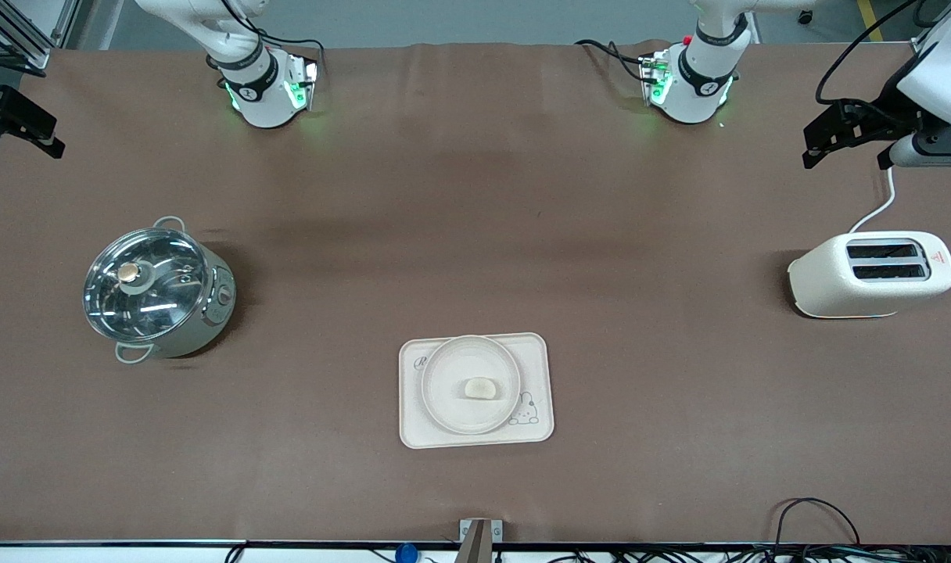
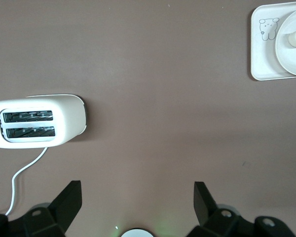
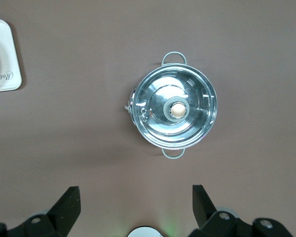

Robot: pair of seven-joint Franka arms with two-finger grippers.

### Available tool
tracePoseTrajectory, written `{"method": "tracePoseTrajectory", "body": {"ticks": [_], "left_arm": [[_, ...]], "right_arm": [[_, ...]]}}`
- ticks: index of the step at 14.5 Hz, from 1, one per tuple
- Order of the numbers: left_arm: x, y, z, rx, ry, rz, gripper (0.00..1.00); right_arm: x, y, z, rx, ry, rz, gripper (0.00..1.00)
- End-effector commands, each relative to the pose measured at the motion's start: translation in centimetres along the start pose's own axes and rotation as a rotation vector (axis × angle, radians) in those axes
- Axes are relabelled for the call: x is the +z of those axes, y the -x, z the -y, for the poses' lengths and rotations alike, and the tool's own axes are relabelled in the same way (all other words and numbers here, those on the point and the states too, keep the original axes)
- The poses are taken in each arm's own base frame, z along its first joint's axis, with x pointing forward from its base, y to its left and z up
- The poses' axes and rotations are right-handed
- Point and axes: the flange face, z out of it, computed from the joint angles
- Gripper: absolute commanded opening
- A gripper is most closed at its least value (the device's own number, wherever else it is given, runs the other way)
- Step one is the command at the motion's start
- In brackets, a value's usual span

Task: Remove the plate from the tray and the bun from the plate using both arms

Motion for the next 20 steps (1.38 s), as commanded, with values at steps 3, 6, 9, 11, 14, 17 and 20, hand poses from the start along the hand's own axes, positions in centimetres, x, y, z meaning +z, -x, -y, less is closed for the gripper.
{"method": "tracePoseTrajectory", "body": {"ticks": [3, 6, 9, 11, 14, 17, 20], "left_arm": [[-0.7, 0.0, 0.0, 0.017, 0.012, -0.001, 1.00], [-0.8, -0.2, 0.3, 0.017, 0.014, -0.004, 1.00], [-0.2, -0.6, 0.3, 0.013, 0.020, 0.008, 1.00], [-0.1, -0.7, 0.3, 0.014, 0.025, 0.010, 1.00], [-0.2, -0.6, 0.1, 0.002, 0.023, 0.009, 1.00], [-0.2, -0.6, 0.3, -0.002, 0.023, 0.010, 1.00], [0.0, -0.7, 0.2, -0.002, 0.017, 0.011, 1.00]], "right_arm": [[0.0, 0.9, 0.1, -0.012, 0.000, -0.002, 1.00], [0.0, 0.7, 0.2, -0.013, 0.000, -0.010, 1.00], [0.1, 0.7, 0.8, -0.017, 0.000, -0.009, 1.00], [0.0, 0.6, 0.8, -0.017, 0.000, -0.015, 1.00], [0.1, -0.4, 1.6, -0.032, -0.010, -0.056, 1.00], [2.1, -2.2, 5.5, -0.093, -0.043, -0.049, 1.00], [7.8, -6.6, 12.0, -0.051, -0.100, -0.029, 1.00]]}}
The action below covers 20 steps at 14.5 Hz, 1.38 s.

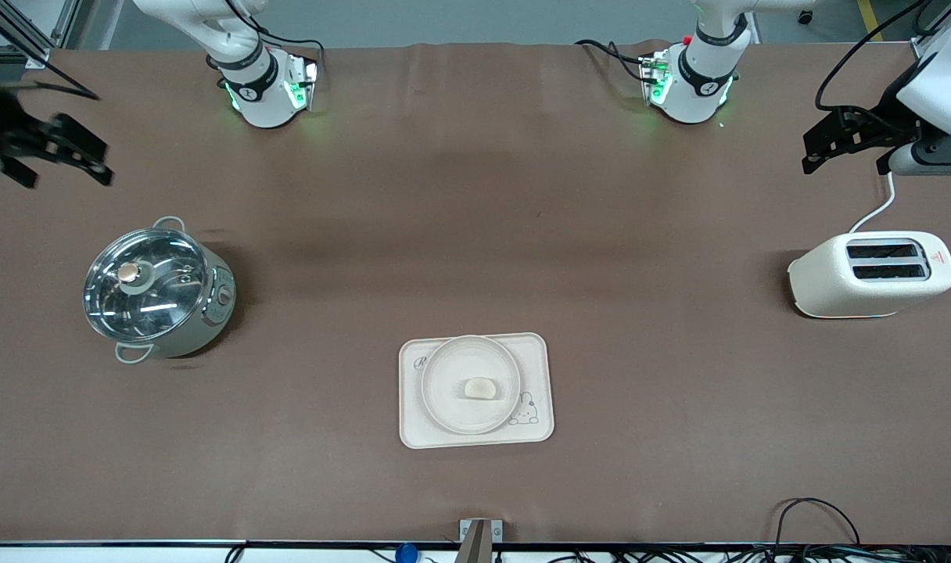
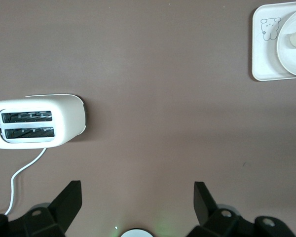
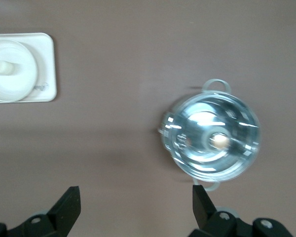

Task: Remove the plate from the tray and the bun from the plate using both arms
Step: 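Reach the right gripper down to the white plate on the tray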

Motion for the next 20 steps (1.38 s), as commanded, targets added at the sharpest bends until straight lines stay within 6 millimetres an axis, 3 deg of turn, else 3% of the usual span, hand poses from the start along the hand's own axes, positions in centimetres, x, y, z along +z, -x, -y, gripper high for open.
{"method": "tracePoseTrajectory", "body": {"ticks": [1, 4, 9, 11, 14, 20], "left_arm": [[-0.5, -0.1, 0.0, 0.000, 0.014, 0.003, 1.00], [-0.5, -0.1, -0.2, 0.002, 0.020, 0.004, 1.00], [-0.4, 0.0, -0.6, 0.004, 0.022, 0.006, 1.00], [-0.4, 0.0, -0.6, 0.008, 0.022, 0.007, 1.00], [-0.5, 0.0, -0.7, 0.010, 0.022, 0.004, 1.00], [-0.5, 0.0, -1.0, 0.018, 0.021, 0.006, 1.00]], "right_arm": [[6.8, -4.2, 4.5, 0.053, -0.075, 0.042, 1.00], [14.7, -7.7, 7.4, 0.189, -0.165, 0.102, 1.00], [26.6, -12.9, 16.0, 0.289, -0.222, 0.144, 1.00], [29.6, -14.0, 19.5, 0.269, -0.245, 0.071, 1.00], [35.6, -14.1, 24.4, 0.232, -0.267, -0.016, 1.00], [42.2, -14.4, 28.5, 0.191, -0.269, -0.044, 0.97]]}}
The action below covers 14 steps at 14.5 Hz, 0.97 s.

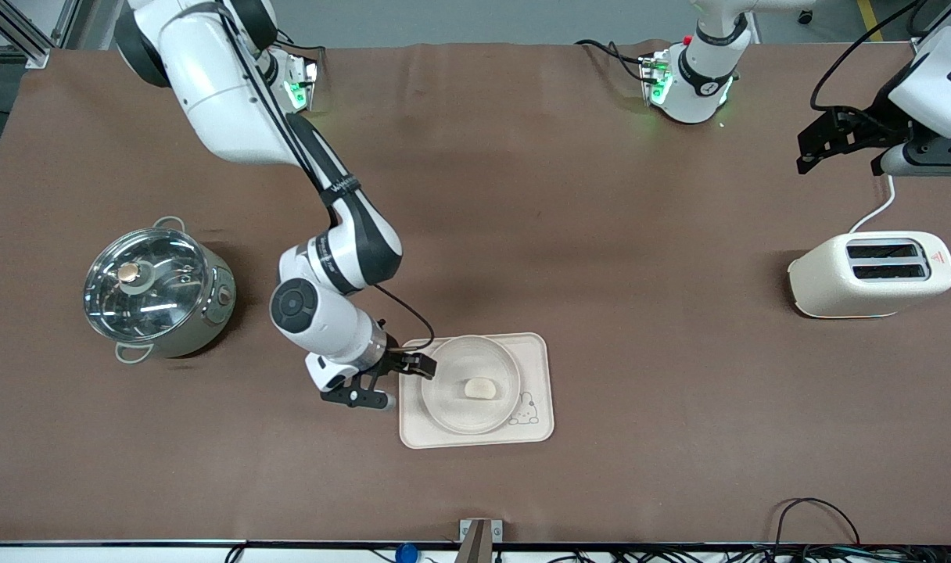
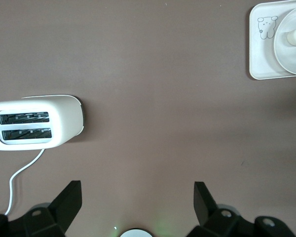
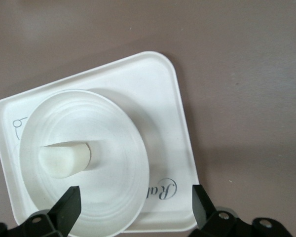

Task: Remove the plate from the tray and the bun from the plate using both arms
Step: 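Reach the right gripper down to the white plate on the tray, then grasp the plate rim with the right gripper and lift it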

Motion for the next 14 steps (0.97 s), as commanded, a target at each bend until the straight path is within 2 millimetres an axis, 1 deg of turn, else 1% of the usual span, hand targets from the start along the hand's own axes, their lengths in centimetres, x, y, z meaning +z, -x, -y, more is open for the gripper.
{"method": "tracePoseTrajectory", "body": {"ticks": [1, 3, 5, 6, 7, 8, 9, 10, 11, 12, 13, 14], "left_arm": [[-0.5, 0.1, -0.2, 0.006, 0.020, 0.004, 1.00], [-0.6, 0.0, -0.3, 0.004, 0.019, -0.001, 1.00], [-0.7, 0.0, -0.2, 0.002, 0.020, -0.003, 1.00], [-0.7, 0.0, -0.1, 0.001, 0.019, -0.003, 1.00], [-0.7, 0.0, -0.1, -0.001, 0.020, -0.003, 1.00], [-0.7, 0.0, 0.1, -0.004, 0.021, -0.003, 1.00], [-0.7, -0.1, 0.3, -0.007, 0.021, -0.003, 1.00], [-0.7, -0.1, 0.3, -0.007, 0.021, -0.003, 1.00], [-0.7, -0.1, 0.3, -0.007, 0.021, -0.003, 1.00], [-0.7, -0.1, 0.6, -0.011, 0.021, -0.003, 1.00], [-0.7, -0.1, 0.6, -0.013, 0.021, -0.003, 1.00], [-0.7, -0.1, 0.7, -0.014, 0.021, -0.003, 1.00]], "right_arm": [[2.5, -0.2, 0.7, -0.011, -0.006, -0.011, 0.95], [3.9, 0.0, 0.3, -0.035, 0.006, -0.002, 0.88], [5.0, 0.2, -0.1, -0.077, 0.018, 0.007, 0.76], [5.5, 0.4, -0.1, -0.087, 0.018, 0.006, 0.70], [5.8, 1.0, 0.6, -0.102, 0.021, 0.006, 0.60], [6.1, 1.2, 0.8, -0.108, 0.024, 0.008, 0.52], [6.4, 1.3, 0.6, -0.110, 0.027, 0.011, 0.35], [6.8, 1.5, 0.6, -0.111, 0.029, 0.009, 0.05], [7.1, 1.8, 1.1, -0.124, 0.022, -0.014, 0.00], [7.5, 1.6, 0.7, -0.127, 0.021, -0.034, 0.00], [7.5, 1.3, 0.3, -0.126, 0.021, -0.037, 0.00], [6.7, 0.7, -0.1, -0.105, 0.007, -0.041, 0.00]]}}
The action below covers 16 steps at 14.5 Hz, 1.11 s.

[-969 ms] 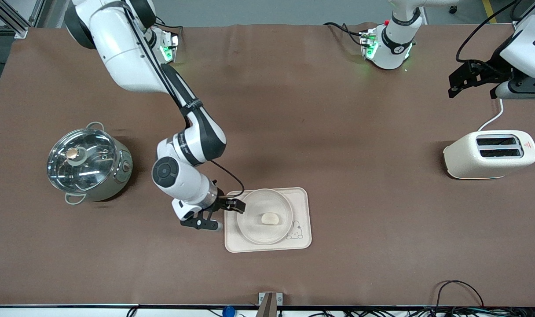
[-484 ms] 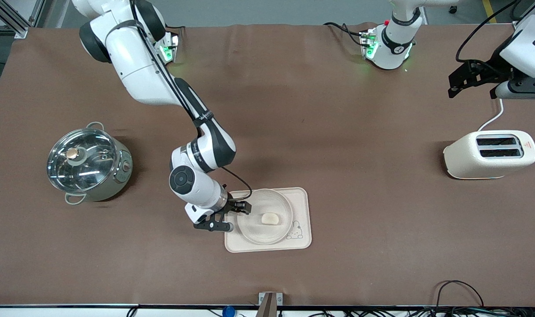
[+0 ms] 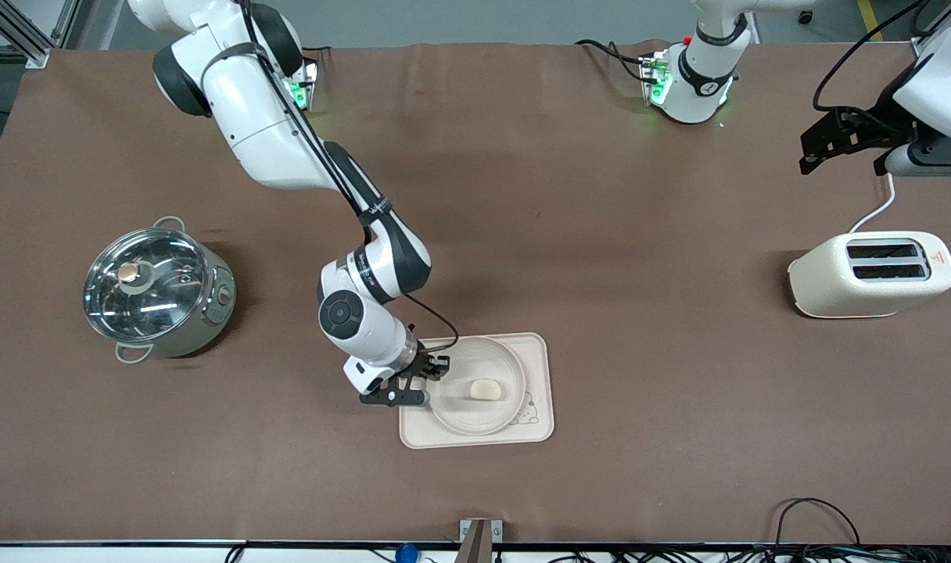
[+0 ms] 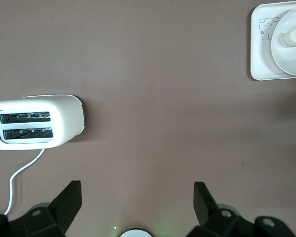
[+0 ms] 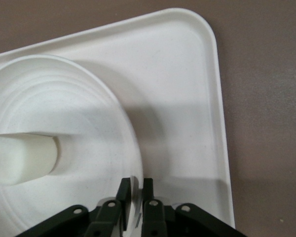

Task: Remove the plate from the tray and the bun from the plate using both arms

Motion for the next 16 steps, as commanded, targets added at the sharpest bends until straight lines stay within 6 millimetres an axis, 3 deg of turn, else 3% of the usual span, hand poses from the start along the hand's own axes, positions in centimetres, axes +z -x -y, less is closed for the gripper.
{"method": "tracePoseTrajectory", "body": {"ticks": [1, 4, 7, 10, 12, 14, 16], "left_arm": [[-0.6, -0.1, 0.2, -0.005, 0.021, -0.002, 1.00], [-0.6, -0.1, 0.2, -0.004, 0.021, -0.002, 1.00], [-0.4, -0.2, 0.3, -0.010, 0.016, 0.002, 1.00], [0.7, -0.9, -1.0, -0.004, 0.011, 0.016, 1.00], [2.2, -1.6, -3.1, -0.015, 0.007, 0.041, 1.00], [3.2, -2.1, -6.0, -0.031, 0.005, 0.023, 1.00], [5.2, -2.9, -8.6, -0.083, 0.004, 0.036, 1.00]], "right_arm": [[-2.0, -1.3, -0.6, 0.013, -0.021, -0.023, 0.00], [-7.1, 0.0, 0.7, 0.051, -0.099, 0.030, 0.00], [-9.7, 4.8, -0.1, -0.004, -0.061, 0.081, 0.00], [-12.0, 10.2, -1.1, -0.051, -0.018, 0.129, 0.00], [-11.5, 13.8, -1.7, -0.078, 0.001, 0.129, 0.00], [-9.1, 17.2, -1.8, -0.115, 0.012, 0.105, 0.00], [-7.9, 18.1, -2.1, -0.125, 0.003, 0.047, 0.00]]}}
